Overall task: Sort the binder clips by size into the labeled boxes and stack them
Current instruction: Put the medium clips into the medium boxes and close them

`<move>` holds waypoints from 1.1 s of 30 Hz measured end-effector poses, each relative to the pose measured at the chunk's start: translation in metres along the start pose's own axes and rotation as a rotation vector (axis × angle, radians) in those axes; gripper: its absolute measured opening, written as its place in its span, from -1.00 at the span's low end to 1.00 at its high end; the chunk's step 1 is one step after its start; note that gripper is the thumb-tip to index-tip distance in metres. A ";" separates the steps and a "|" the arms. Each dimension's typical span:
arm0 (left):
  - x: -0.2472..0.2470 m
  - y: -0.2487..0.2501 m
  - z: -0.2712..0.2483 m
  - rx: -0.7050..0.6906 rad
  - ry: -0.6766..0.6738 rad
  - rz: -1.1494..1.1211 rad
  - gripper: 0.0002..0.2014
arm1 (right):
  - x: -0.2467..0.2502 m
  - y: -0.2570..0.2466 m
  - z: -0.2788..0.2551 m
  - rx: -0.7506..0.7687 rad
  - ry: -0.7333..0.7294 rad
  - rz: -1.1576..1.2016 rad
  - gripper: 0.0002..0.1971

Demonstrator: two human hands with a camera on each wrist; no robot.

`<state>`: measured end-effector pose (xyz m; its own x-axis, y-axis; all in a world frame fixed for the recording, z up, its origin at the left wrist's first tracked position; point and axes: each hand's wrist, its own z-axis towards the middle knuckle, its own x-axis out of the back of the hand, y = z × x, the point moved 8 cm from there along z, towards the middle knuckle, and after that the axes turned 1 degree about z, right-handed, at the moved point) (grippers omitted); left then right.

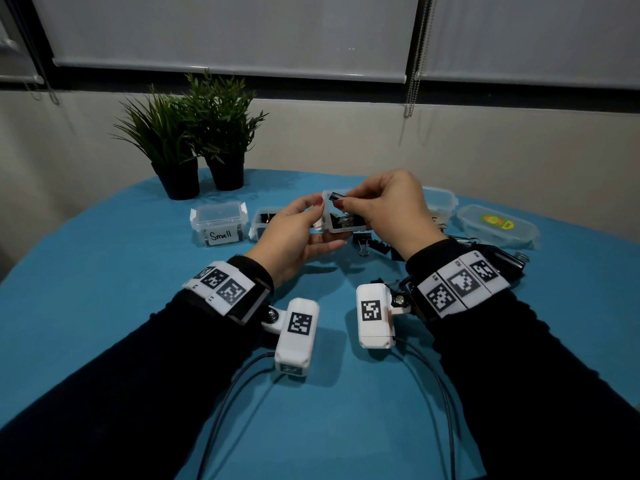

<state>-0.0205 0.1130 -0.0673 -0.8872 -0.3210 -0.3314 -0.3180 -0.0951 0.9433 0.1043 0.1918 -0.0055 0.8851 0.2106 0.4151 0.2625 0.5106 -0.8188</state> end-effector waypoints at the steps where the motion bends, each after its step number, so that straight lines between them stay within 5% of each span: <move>1: 0.000 0.000 0.000 -0.002 -0.003 0.004 -0.72 | 0.000 0.000 0.001 -0.003 0.008 -0.012 -0.87; 15: -0.003 -0.003 -0.002 0.017 -0.008 -0.005 -0.70 | -0.003 -0.008 -0.003 0.072 -0.022 -0.221 -0.86; 26: -0.002 0.000 -0.002 -0.010 -0.018 -0.028 -0.74 | 0.006 -0.001 -0.005 -0.112 -0.035 0.388 -0.87; 33: -0.002 0.000 -0.001 -0.008 -0.019 -0.062 -0.71 | 0.006 -0.007 -0.006 -0.040 -0.030 0.385 -0.81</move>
<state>-0.0182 0.1125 -0.0667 -0.8723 -0.2961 -0.3890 -0.3696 -0.1214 0.9212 0.1100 0.1845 0.0006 0.9104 0.4049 0.0850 -0.0717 0.3567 -0.9315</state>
